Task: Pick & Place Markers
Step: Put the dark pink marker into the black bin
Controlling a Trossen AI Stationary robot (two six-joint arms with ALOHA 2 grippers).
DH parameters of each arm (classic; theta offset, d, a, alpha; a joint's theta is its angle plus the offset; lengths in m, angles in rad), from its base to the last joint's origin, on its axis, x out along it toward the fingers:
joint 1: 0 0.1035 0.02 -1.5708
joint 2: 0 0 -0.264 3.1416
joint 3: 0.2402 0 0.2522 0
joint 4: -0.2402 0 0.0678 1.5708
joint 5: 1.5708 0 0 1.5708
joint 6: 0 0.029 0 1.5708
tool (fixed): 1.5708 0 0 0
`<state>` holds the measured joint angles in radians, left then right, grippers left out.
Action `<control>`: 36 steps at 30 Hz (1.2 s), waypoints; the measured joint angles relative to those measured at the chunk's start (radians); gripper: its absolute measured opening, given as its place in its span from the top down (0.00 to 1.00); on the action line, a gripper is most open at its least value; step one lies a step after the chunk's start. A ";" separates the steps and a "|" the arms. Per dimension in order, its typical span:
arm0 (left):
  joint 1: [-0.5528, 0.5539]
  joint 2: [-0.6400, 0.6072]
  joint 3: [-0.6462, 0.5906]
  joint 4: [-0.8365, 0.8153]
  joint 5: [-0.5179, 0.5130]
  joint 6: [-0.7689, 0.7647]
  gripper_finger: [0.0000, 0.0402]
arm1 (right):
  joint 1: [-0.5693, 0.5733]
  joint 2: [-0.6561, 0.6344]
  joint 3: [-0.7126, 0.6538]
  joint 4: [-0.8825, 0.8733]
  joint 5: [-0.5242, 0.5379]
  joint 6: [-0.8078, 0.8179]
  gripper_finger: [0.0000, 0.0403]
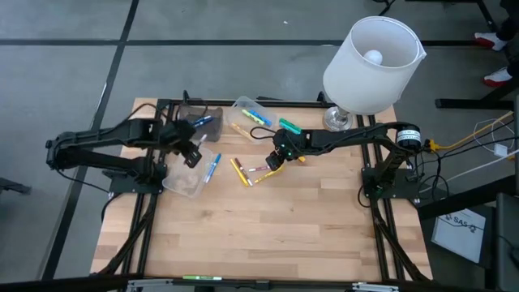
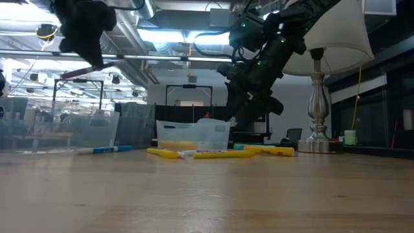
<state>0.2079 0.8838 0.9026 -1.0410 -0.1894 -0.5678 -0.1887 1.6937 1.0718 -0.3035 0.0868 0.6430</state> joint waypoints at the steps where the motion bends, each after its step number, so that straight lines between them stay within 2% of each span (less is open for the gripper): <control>1: 0.018 0.002 0.009 0.003 -0.002 0.026 0.94 | 0.000 0.000 0.000 0.000 0.000 0.000 0.44; 11: 0.189 0.013 0.079 0.038 -0.002 0.293 0.94 | 0.000 0.000 0.000 0.000 0.000 0.000 0.44; 20: 0.301 0.100 0.146 0.048 -0.004 0.629 0.94 | 0.000 0.000 0.000 0.001 0.000 0.001 0.44; 28: 0.332 0.216 0.191 0.053 -0.100 0.875 0.94 | 0.000 0.000 0.000 0.001 0.000 0.002 0.44; 36: 0.332 0.349 0.218 0.060 -0.202 0.992 0.94 | 0.000 0.000 0.000 0.001 0.000 0.004 0.44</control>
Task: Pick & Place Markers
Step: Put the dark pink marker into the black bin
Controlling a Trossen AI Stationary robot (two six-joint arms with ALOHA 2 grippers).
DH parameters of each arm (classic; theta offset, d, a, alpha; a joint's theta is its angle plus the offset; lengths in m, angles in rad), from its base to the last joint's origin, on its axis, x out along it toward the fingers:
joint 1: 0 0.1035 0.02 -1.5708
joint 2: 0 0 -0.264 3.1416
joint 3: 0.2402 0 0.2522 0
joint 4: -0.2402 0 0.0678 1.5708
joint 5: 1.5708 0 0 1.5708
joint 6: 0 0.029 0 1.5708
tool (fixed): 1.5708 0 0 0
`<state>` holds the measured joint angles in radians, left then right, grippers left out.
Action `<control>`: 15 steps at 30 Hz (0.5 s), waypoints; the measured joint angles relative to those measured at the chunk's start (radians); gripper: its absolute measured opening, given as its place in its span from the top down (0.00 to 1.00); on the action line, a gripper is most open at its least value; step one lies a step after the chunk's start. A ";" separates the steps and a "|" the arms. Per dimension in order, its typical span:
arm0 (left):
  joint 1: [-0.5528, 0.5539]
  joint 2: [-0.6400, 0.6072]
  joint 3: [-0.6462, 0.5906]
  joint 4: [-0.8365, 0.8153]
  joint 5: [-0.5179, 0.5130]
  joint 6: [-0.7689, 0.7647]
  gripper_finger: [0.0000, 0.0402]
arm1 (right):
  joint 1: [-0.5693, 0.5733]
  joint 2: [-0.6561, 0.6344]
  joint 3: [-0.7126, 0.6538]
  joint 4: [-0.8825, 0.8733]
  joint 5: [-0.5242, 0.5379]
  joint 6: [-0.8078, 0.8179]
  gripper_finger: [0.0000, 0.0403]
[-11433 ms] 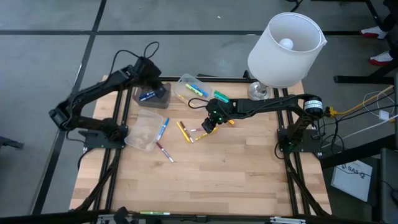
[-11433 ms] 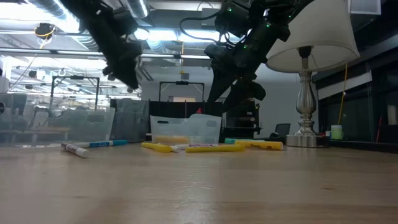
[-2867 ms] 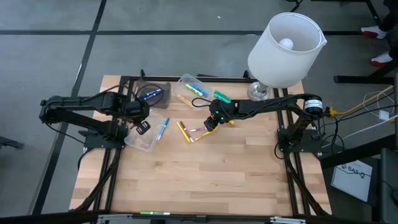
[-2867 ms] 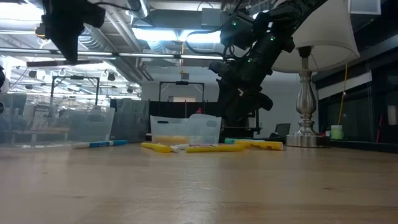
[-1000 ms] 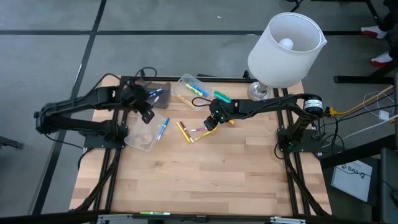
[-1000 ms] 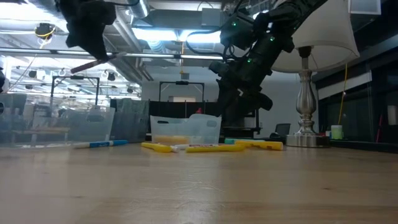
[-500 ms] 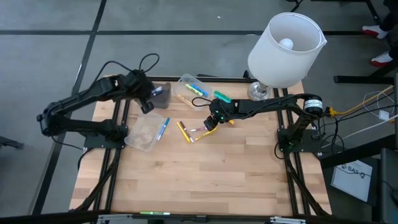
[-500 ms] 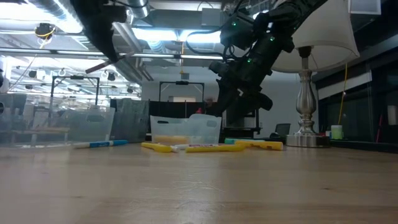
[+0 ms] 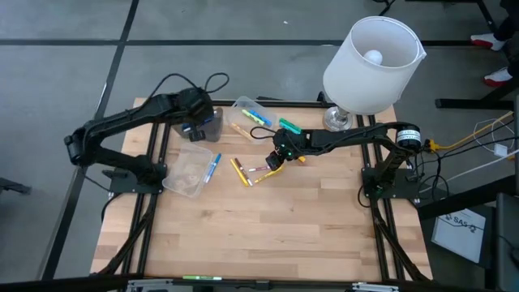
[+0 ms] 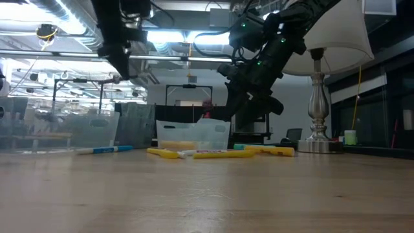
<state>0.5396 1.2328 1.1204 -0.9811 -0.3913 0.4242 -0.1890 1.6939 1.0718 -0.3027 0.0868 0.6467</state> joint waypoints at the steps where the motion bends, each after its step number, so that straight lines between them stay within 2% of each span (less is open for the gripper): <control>1: 0.000 0.017 0.001 0.000 -0.007 0.010 0.94 | 0.000 0.000 0.000 0.000 0.000 0.000 0.44; 10: 0.037 0.147 0.001 -0.001 -0.025 0.078 0.94 | 0.000 0.000 0.000 0.000 0.000 0.004 0.44; 15: 0.133 0.188 -0.001 0.003 0.073 0.103 0.94 | 0.000 0.000 0.000 0.000 0.000 0.004 0.44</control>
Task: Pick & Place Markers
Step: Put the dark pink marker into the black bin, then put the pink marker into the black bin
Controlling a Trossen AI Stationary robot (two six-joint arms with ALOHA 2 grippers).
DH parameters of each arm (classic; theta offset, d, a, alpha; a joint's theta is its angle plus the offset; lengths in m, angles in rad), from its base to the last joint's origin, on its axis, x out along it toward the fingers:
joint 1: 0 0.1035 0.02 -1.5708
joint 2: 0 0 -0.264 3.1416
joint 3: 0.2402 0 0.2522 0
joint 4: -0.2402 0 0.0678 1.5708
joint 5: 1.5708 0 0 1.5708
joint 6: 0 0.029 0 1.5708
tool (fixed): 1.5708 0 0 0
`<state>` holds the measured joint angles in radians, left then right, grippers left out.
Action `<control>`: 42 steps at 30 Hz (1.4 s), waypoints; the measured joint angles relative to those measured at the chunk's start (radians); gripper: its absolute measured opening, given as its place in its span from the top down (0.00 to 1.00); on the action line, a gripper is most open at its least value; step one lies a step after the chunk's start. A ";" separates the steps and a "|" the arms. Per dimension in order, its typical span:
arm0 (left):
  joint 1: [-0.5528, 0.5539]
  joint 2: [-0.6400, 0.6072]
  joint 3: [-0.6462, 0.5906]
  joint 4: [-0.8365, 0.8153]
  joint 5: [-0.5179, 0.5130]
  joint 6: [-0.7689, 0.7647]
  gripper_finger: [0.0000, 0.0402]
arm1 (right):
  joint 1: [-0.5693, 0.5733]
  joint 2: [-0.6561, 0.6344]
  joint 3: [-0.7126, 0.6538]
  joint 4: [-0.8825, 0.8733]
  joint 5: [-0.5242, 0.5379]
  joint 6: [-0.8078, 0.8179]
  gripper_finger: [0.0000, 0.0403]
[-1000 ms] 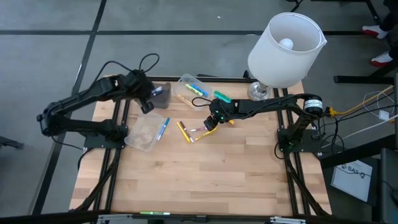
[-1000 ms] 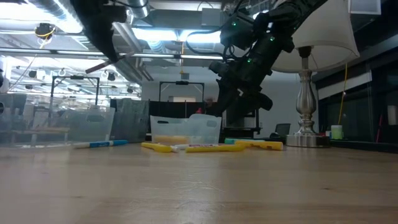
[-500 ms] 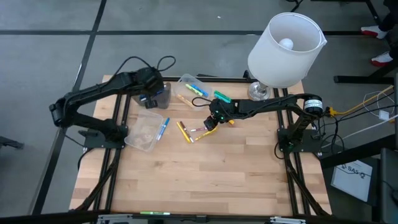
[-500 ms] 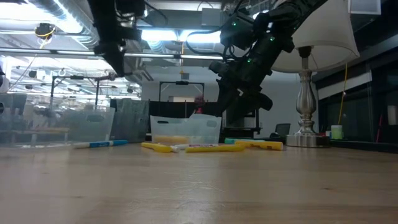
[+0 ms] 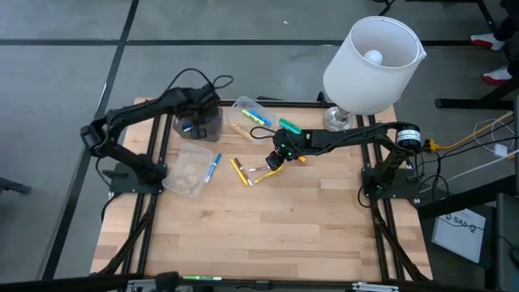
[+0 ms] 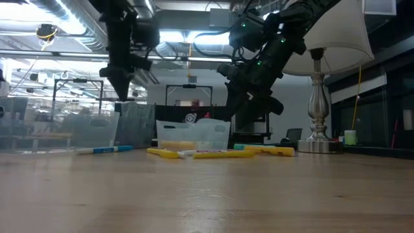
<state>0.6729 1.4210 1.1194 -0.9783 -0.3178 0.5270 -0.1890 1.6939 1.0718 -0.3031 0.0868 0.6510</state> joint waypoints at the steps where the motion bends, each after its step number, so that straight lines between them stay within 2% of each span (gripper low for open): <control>1: 0.019 0.005 0.000 0.004 0.017 0.003 0.94 | 0.000 0.000 0.000 0.000 0.000 0.000 0.44; 6: 0.114 0.020 0.000 0.045 0.056 0.019 0.94 | 0.000 0.000 0.000 0.000 0.000 0.000 0.44; 10: 0.182 0.035 -0.001 0.055 0.146 0.010 0.94 | 0.000 0.000 0.000 0.000 0.000 0.000 0.44; 15: 0.233 0.070 -0.001 0.048 0.177 -0.005 0.94 | 0.000 0.000 0.000 0.000 0.002 0.000 0.44; 31: 0.286 0.242 -0.002 0.044 0.250 0.001 0.93 | 0.000 0.000 0.000 0.000 0.009 0.003 0.44; 42: 0.303 0.252 -0.002 0.048 0.253 -0.019 0.83 | 0.000 0.000 0.000 0.000 0.009 0.003 0.44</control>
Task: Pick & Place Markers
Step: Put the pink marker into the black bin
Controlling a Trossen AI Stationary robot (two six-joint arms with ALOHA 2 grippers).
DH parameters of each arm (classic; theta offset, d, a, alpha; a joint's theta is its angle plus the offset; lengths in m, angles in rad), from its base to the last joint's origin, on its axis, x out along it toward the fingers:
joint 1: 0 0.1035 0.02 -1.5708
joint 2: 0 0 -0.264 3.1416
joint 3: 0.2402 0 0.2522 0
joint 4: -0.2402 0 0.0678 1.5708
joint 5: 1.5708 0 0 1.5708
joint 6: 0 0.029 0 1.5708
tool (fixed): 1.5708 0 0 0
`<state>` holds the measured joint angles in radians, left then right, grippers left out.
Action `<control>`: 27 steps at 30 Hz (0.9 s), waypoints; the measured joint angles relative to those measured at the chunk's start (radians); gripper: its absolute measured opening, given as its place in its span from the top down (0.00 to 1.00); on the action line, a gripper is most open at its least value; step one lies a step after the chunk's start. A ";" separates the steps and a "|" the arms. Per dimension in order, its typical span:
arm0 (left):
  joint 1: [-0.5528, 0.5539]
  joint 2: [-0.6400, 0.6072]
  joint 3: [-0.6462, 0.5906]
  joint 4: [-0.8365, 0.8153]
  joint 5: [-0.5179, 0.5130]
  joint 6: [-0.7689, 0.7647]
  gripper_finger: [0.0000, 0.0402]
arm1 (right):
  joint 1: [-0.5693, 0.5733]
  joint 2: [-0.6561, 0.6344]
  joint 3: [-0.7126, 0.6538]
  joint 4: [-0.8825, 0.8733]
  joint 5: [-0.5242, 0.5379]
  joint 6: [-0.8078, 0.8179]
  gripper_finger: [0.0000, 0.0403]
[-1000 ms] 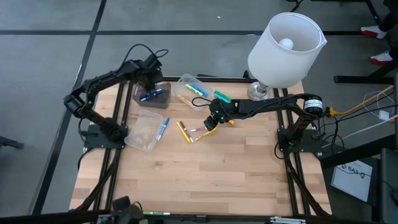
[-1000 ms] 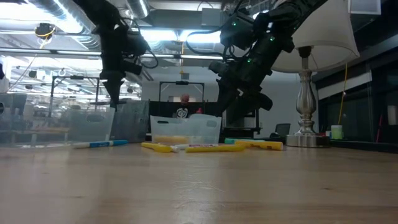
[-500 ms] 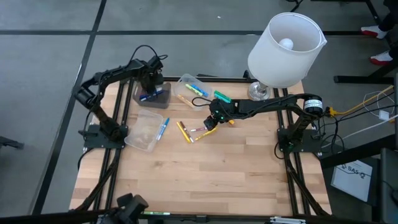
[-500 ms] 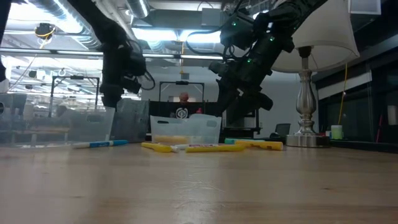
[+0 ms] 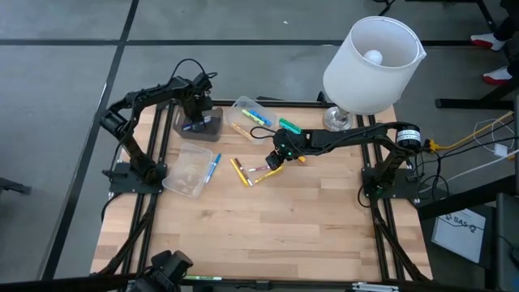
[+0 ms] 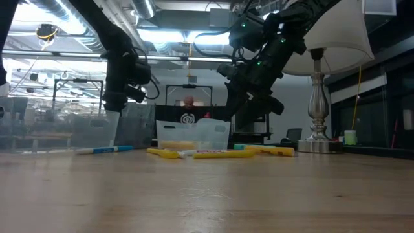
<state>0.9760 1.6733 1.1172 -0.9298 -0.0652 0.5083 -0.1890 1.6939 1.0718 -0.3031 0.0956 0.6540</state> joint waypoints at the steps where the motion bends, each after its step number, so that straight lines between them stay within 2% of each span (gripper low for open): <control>1: 0.000 0.000 0.000 0.000 0.000 -0.001 0.82 | 0.000 0.000 0.000 0.000 0.000 0.000 0.44; 8: 0.000 -0.007 0.000 -0.006 -0.003 -0.013 0.80 | 0.000 0.000 0.000 0.000 0.000 0.000 0.44; 15: -0.005 -0.081 0.043 -0.023 0.008 -0.026 0.81 | 0.000 0.000 0.000 0.000 -0.001 -0.004 0.44; 20: -0.008 -0.165 0.085 -0.022 0.067 -0.061 0.83 | 0.000 0.000 0.000 0.008 -0.001 -0.007 0.44; 27: -0.013 -0.294 0.100 -0.005 0.201 -0.150 0.83 | 0.000 0.000 0.000 0.063 -0.001 -0.010 0.44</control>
<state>0.9625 1.3789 1.2167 -0.9344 0.1362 0.3580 -0.1890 1.6939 1.0718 -0.2404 0.0944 0.6444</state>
